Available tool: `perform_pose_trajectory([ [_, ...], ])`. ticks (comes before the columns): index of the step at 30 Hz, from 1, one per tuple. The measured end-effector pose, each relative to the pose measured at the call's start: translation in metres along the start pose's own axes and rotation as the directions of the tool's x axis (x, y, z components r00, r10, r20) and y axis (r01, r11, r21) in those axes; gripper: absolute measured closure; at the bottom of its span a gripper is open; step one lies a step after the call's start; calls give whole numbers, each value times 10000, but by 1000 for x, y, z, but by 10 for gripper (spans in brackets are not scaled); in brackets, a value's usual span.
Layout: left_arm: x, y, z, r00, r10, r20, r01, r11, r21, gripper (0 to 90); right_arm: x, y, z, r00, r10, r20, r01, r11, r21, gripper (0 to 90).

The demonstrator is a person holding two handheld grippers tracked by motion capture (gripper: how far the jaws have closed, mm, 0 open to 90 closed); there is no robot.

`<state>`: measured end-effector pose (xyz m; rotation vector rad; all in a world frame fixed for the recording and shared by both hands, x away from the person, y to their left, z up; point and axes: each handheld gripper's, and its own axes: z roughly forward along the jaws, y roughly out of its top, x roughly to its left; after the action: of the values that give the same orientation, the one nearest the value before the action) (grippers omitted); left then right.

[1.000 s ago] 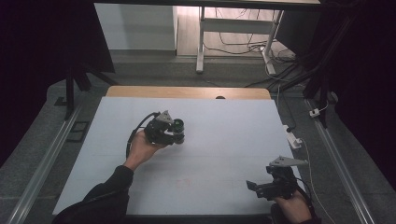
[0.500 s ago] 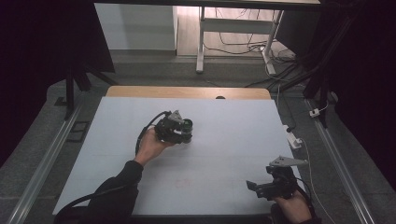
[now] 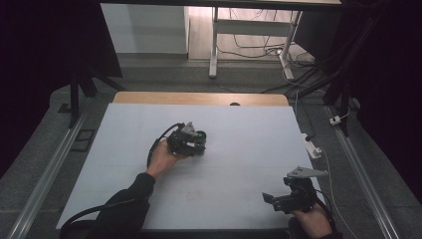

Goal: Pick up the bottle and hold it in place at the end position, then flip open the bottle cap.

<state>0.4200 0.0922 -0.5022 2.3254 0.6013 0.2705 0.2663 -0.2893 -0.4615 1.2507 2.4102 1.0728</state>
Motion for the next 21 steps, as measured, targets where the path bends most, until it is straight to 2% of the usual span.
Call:
perform_pose_trajectory([
  [6, 4, -5, 0, 9992, -335, 220, 340, 9992, -232, 539, 1, 0, 0, 10000, 19, 19, -19, 10000, 23, 0],
  [21, 4, -7, 1, 9991, -382, 202, 389, 9986, -351, 540, 2, 1, -2, 9998, -62, 174, 64, 9999, -106, 0],
])
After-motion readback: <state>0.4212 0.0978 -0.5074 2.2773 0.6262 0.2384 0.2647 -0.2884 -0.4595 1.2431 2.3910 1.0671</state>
